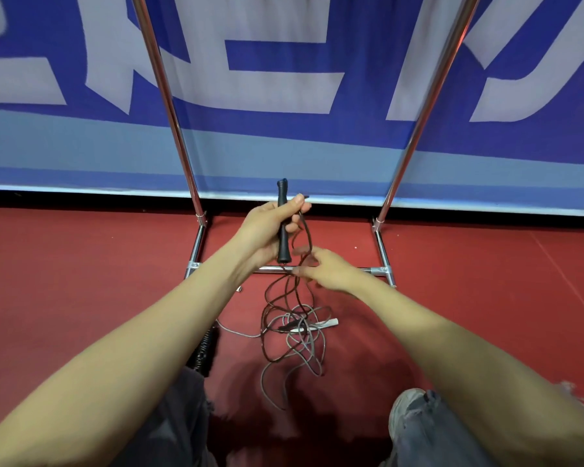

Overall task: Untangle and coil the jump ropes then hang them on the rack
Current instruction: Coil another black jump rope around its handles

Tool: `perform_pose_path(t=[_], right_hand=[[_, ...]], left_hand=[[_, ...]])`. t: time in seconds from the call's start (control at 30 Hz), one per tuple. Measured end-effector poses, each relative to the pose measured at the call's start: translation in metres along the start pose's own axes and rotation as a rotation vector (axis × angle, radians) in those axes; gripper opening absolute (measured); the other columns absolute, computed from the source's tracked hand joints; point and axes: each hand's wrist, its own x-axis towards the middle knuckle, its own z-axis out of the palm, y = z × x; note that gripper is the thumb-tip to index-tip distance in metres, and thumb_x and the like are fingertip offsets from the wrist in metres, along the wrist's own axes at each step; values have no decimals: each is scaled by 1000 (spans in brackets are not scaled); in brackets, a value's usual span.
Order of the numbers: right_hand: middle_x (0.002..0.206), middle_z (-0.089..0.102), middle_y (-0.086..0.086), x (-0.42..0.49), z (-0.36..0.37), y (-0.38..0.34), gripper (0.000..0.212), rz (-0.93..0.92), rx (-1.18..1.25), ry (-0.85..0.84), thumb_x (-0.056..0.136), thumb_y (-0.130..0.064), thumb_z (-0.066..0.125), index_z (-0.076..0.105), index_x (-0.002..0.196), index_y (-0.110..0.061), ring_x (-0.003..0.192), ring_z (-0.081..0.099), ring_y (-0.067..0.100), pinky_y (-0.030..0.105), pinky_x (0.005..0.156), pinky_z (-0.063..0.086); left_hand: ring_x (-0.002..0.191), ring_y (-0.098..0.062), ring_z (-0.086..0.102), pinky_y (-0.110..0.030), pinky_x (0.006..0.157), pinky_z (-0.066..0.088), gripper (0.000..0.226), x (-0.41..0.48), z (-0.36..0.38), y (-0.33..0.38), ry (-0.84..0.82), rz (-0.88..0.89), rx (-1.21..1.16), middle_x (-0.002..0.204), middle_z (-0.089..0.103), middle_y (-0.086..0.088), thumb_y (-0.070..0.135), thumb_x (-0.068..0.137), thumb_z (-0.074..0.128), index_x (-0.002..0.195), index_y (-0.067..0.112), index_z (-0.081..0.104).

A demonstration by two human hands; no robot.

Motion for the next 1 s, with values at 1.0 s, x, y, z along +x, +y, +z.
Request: perform_pose_path(t=[1.0], right_hand=[[107,66,7,-12,-17,-10,42,21,32,-199,86,6,52,64,111,-25,94,59,29,32,80,46]], left_hand=[[50,-4,44,-12,42,33,13,3,5,-4,40,112,2,73,66,-2,9,96,56,83,6,54]])
